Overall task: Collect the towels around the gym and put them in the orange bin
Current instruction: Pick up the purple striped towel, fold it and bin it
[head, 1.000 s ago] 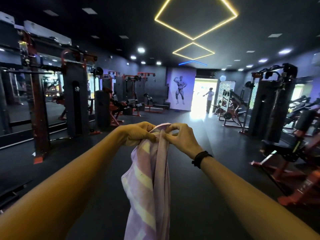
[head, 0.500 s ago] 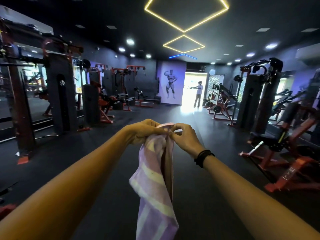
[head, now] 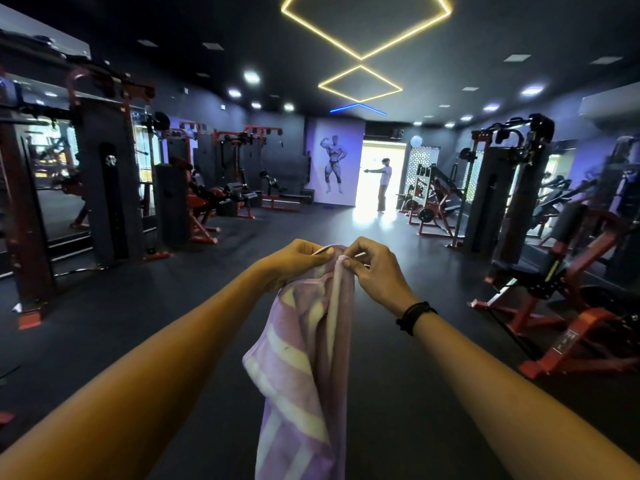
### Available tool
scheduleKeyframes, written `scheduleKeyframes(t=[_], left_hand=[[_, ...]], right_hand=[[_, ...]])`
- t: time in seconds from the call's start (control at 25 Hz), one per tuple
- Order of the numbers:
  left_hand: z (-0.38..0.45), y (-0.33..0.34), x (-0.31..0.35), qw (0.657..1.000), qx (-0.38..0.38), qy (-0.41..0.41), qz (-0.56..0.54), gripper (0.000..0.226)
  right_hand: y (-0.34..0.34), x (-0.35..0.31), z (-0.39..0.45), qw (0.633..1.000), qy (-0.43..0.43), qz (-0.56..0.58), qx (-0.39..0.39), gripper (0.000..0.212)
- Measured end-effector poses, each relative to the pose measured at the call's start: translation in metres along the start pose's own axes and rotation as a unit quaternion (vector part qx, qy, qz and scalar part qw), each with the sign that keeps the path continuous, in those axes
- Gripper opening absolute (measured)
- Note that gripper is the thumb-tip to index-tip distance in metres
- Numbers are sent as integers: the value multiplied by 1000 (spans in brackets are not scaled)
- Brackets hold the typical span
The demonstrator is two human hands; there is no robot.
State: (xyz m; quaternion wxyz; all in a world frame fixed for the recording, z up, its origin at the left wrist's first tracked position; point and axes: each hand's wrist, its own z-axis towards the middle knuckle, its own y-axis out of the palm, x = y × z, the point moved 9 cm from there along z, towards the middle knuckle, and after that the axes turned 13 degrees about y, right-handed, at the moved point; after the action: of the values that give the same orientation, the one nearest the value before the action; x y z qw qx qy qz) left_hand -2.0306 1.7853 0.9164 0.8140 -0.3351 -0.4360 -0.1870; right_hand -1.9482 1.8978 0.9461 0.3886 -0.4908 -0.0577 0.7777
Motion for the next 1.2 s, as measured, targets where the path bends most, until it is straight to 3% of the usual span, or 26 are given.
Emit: scheduleKeyframes(t=[0.12,0.28,0.4,0.56,0.6,0.68,0.76,0.8,0.92,1.04,1.12,1.2], left_hand=[[2,-16,6,985,8,54,164,29],[-8,-36,-14,915,-4,33,401,29],[-22,-53,-41,875,2,-70,480,24],[-50,-98,-57,794,50,-216,567,31],[-56,-109,-60,795,71,-242,552,27],[-61,-121,-71,851,126,-264,436,20],[-57,-115,-81,927,216,-250,176,12],[-53,-109,-80,935,266,-231,51,15],[-46,-108,-77,899,378,-185,-123,27],[-40,-109,-82,846,452,-140,-245,19],[-36,-109,-80,828,481,-114,-265,13],[-32,-109,-68,842,478,-65,-243,16]], right_hand=[[-6,-2,3,1000,-2,-4,10,8],[-18,-3,4,998,-14,-21,55,4],[-39,-1,6,990,-21,-51,127,5],[-86,17,5,971,27,-82,225,9],[-96,23,4,966,41,-94,237,8],[-107,31,4,959,57,-127,248,8],[-110,39,5,953,67,-157,250,11],[-112,46,5,950,74,-168,253,11],[-121,68,1,943,105,-174,263,12],[-128,76,-3,942,113,-169,268,12],[-131,71,-6,944,104,-155,273,9],[-137,68,-10,947,100,-113,283,8]])
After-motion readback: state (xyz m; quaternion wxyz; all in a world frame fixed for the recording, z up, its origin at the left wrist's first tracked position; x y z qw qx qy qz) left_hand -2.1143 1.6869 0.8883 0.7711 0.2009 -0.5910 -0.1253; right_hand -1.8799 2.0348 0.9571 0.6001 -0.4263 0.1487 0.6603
